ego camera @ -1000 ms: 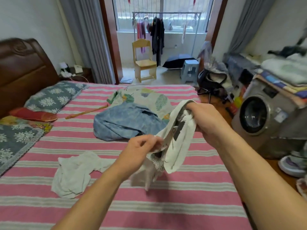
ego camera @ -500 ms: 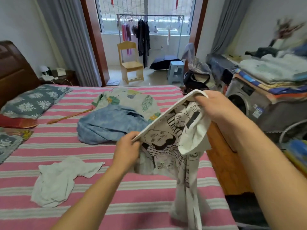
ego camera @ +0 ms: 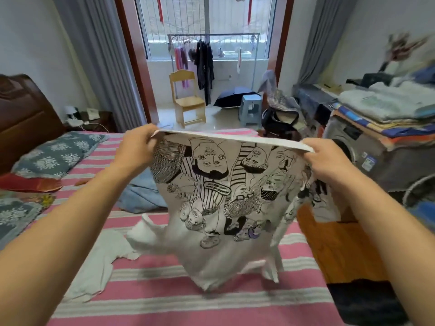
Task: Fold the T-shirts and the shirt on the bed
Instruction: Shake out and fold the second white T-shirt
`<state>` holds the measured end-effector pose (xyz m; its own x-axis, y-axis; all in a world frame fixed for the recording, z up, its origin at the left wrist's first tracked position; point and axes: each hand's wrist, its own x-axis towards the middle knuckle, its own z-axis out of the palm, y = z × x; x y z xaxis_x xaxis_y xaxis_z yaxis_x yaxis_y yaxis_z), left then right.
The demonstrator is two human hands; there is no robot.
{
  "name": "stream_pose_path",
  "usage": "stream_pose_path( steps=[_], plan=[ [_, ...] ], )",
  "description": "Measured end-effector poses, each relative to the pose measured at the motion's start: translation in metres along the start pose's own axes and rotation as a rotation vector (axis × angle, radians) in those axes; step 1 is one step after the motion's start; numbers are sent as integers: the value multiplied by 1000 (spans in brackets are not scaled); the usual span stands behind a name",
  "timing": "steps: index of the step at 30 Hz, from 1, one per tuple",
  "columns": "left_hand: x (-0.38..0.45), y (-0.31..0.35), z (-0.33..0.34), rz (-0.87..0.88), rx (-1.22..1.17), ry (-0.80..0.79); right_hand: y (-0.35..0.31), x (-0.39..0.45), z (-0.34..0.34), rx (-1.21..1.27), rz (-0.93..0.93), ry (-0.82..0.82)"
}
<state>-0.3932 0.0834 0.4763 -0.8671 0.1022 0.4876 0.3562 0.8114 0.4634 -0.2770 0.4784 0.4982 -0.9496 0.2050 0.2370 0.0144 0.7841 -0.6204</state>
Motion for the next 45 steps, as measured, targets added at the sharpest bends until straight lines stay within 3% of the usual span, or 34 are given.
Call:
stream_pose_path(
  steps=[4,7,11,13,14,16,18,22,23,26,28,30,36,45],
  plan=[
    [-38,-23,16,-284,-163,-251,39,-32,27,29,41,-258],
    [-88,-45,42,-525,-137,-397,77,-69,61,24,120,-446],
    [-167,-57,77,-722,-113,-450,130,-121,115,-23,250,-546],
    [-192,-58,95,-689,-132,-312,152,-138,139,-109,334,-576],
    [-199,-52,100,-649,-146,-281,156,-145,145,-198,354,-671],
    [-205,-29,106,-525,-227,-342,141,-153,147,-441,333,-940],
    [-204,5,104,-380,-282,-498,113,-150,142,-487,239,-1049],
    [-201,63,98,-151,-302,-752,36,-140,147,246,151,-776],
    [-202,72,97,-114,-345,-780,20,-140,150,316,72,-754],
    [-200,87,89,-92,-467,-672,-2,-142,160,412,-21,-619],
    [-200,89,81,-207,-638,-562,-9,-139,155,477,6,-527],
    [-201,90,77,-326,-802,-483,-17,-134,149,503,-9,-492],
    [-198,86,76,-456,-1067,-367,-35,-122,144,465,-66,-491],
    [-180,73,74,-517,-1092,-534,-37,-106,140,281,-100,-580]
  ],
)
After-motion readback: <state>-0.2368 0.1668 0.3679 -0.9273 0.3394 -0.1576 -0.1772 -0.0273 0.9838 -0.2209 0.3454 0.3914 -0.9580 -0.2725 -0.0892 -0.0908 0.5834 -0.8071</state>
